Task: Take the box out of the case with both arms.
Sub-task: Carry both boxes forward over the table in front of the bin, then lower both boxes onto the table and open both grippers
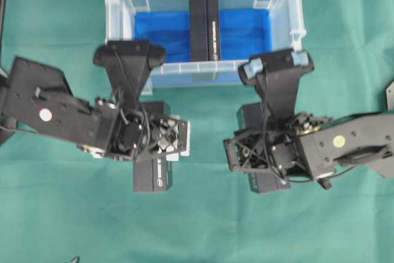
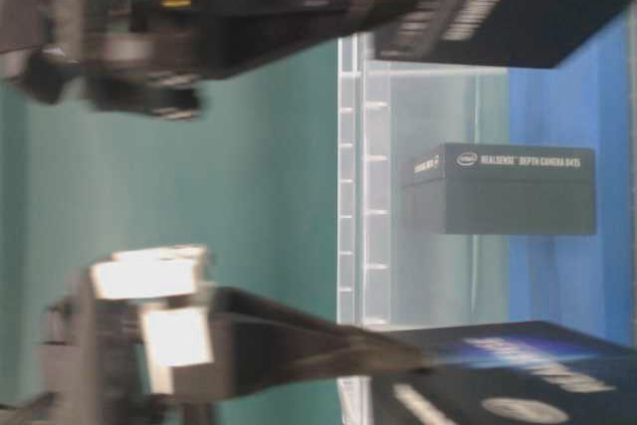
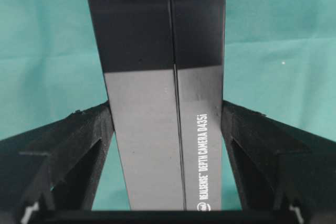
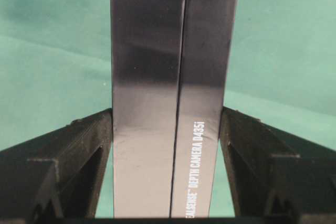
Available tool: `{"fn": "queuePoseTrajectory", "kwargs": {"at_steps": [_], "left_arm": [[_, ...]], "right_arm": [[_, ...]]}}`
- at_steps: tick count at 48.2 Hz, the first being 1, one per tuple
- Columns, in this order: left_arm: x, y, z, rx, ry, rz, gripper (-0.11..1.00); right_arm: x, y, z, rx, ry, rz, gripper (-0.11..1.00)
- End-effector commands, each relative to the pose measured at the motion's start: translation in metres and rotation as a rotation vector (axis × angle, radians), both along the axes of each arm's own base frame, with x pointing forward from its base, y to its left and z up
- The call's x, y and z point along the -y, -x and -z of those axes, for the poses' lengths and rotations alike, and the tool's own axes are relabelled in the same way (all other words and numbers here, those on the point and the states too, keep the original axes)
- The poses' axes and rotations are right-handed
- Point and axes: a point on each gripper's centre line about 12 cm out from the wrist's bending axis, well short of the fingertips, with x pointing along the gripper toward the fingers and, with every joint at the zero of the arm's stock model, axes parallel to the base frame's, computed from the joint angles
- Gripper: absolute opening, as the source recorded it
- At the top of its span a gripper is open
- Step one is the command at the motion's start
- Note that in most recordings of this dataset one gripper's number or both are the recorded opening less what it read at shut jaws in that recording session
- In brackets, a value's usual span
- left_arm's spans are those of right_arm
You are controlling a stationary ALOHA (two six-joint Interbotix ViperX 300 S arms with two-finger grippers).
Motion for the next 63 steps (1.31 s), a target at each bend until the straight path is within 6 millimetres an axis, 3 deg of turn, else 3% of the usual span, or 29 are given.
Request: {"fn": "queuePoseTrajectory", "kwargs": {"at_steps": [1, 15, 40, 53, 57, 63], "left_arm": [[0.002, -0.001, 0.005, 0.042, 0.009, 0.005, 0.63], [0.006, -0.011, 0.04, 0.04, 0.019, 0.011, 0.63], [0.006, -0.016, 0.04, 0.065, 0.039, 0.014, 0.63], [0.016, -0.019, 0.04, 0.111, 0.049, 0.08, 0.64], [0.019, -0.019, 0.04, 0.112, 0.051, 0.085, 0.65], [0.019, -0.017, 0.04, 0.097, 0.049, 0.078, 0.88]], "right_arm": [[-0.001, 0.0, 0.006, 0.044, -0.015, 0.0, 0.65], [0.003, -0.002, 0.031, 0.093, -0.035, -0.004, 0.65], [0.003, -0.003, 0.033, 0.097, -0.035, -0.017, 0.65], [0.003, -0.003, 0.033, 0.096, -0.033, -0.018, 0.66], [0.003, -0.002, 0.032, 0.092, -0.032, -0.017, 0.79], [0.003, -0.002, 0.03, 0.088, -0.03, -0.013, 0.94]]}}
